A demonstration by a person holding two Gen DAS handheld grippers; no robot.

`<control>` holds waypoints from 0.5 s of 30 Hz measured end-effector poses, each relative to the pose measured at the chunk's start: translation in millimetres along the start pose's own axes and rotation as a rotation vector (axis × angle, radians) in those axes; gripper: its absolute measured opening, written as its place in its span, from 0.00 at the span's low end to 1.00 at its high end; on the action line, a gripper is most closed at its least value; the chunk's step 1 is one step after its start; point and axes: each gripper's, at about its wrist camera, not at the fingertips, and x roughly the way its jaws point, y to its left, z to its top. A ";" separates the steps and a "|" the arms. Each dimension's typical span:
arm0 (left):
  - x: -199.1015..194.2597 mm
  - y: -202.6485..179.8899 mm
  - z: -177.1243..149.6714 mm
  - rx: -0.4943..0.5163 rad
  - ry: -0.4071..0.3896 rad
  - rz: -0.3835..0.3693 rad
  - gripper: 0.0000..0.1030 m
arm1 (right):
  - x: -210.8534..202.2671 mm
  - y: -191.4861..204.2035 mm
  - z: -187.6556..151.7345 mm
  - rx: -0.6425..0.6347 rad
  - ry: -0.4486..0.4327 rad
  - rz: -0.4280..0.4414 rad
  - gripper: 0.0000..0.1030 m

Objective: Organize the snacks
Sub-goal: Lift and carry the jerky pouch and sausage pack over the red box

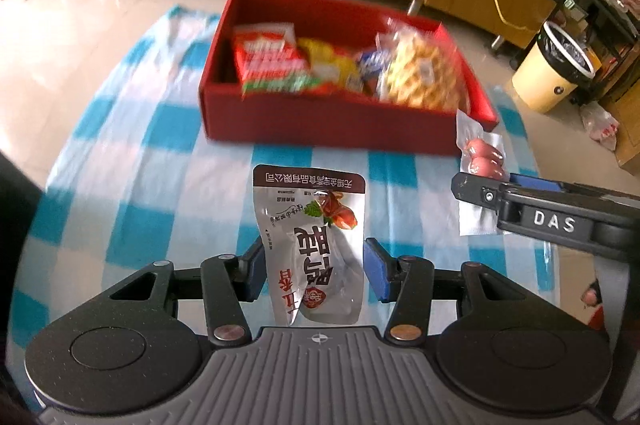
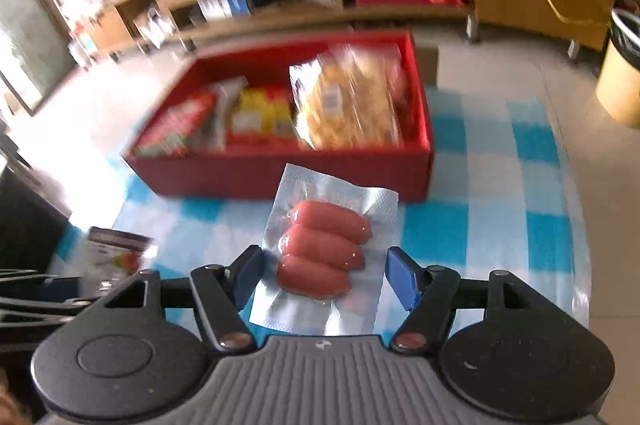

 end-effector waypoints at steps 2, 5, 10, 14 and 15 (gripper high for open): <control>-1.0 -7.3 8.4 0.019 -0.021 0.013 0.56 | -2.0 4.9 9.6 -0.008 -0.032 0.017 0.62; 0.2 -15.3 22.2 0.040 -0.049 0.032 0.56 | -0.9 7.9 20.4 -0.013 -0.058 0.024 0.62; 7.2 -21.9 47.5 0.054 -0.076 0.051 0.56 | 4.4 4.6 43.6 -0.006 -0.097 0.022 0.62; 14.5 -27.9 69.0 0.076 -0.107 0.080 0.56 | 12.9 1.8 63.0 -0.007 -0.119 0.024 0.62; 17.0 -29.2 74.5 0.083 -0.113 0.088 0.56 | 16.2 1.2 66.9 -0.009 -0.122 0.023 0.62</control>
